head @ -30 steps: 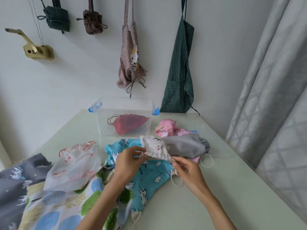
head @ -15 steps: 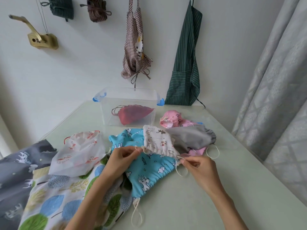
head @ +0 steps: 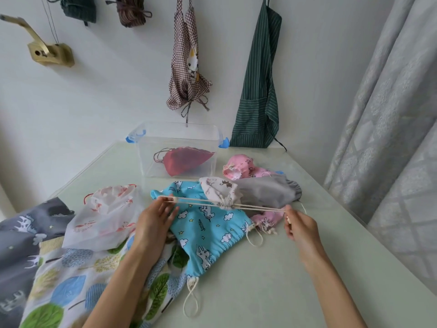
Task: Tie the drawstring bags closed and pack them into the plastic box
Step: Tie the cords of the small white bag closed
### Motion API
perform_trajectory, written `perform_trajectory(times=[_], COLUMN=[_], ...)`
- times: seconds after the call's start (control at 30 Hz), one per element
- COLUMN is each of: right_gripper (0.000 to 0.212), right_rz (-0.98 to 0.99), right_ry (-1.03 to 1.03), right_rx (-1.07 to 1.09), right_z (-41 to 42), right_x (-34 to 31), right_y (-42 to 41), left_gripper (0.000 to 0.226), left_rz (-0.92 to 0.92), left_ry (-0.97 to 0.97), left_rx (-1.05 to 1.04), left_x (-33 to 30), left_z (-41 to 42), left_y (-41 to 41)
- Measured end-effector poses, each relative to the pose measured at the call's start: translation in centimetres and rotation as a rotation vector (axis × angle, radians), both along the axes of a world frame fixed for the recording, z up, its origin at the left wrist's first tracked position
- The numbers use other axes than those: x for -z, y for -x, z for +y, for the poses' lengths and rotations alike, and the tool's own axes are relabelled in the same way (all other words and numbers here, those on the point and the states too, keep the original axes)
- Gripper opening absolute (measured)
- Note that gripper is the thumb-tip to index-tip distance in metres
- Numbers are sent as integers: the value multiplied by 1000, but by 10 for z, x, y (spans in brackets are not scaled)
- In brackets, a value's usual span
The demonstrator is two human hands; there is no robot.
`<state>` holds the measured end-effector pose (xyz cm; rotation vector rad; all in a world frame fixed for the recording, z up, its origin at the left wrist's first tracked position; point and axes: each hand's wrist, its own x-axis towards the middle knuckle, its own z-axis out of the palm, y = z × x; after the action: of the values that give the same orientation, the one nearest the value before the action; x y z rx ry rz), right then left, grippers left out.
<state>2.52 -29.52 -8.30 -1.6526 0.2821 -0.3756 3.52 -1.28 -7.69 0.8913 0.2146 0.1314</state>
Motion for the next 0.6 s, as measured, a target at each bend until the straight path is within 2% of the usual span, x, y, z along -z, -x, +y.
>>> perform_trajectory(times=[0.07,0.1,0.17,0.2,0.3,0.37,0.43,0.5,0.6], right_gripper=[39,37,26,17,12,7,8,18,21], right_rz=[61,95,126,113,-45,-137,-124,-61,-25], right_ry=[130,191,302,372,580,618,702,866,969], right_rx=[-43,-74,-87,-53,113,54,-119,-228,-249], right_z=[4,6,8,7,15,32,53,70,83], right_x=[4,5,5,4,-6,-17,-20,-17,-6], right_y=[-1,0,2,4,14,18,18,14,7], left_gripper=[26,24,16,21,37,30,27,30,24], left_rz=[1,31,107,118,-41,-147,-140,-113,-106], left_ry=[-93,-209,-538,-716,-1197,-1400,-1614,-1812,-1916], left_rx=[-50,-65,-43,-20,-108,-163,-82,-32,-44], left_x=[-4,-7,-11,-13,-20,-25,-24,-15,-4], left_z=[-1,2,10,13,7,-7,-26,-39,-43], left_y=[2,3,6,8,17,21,18,10,4])
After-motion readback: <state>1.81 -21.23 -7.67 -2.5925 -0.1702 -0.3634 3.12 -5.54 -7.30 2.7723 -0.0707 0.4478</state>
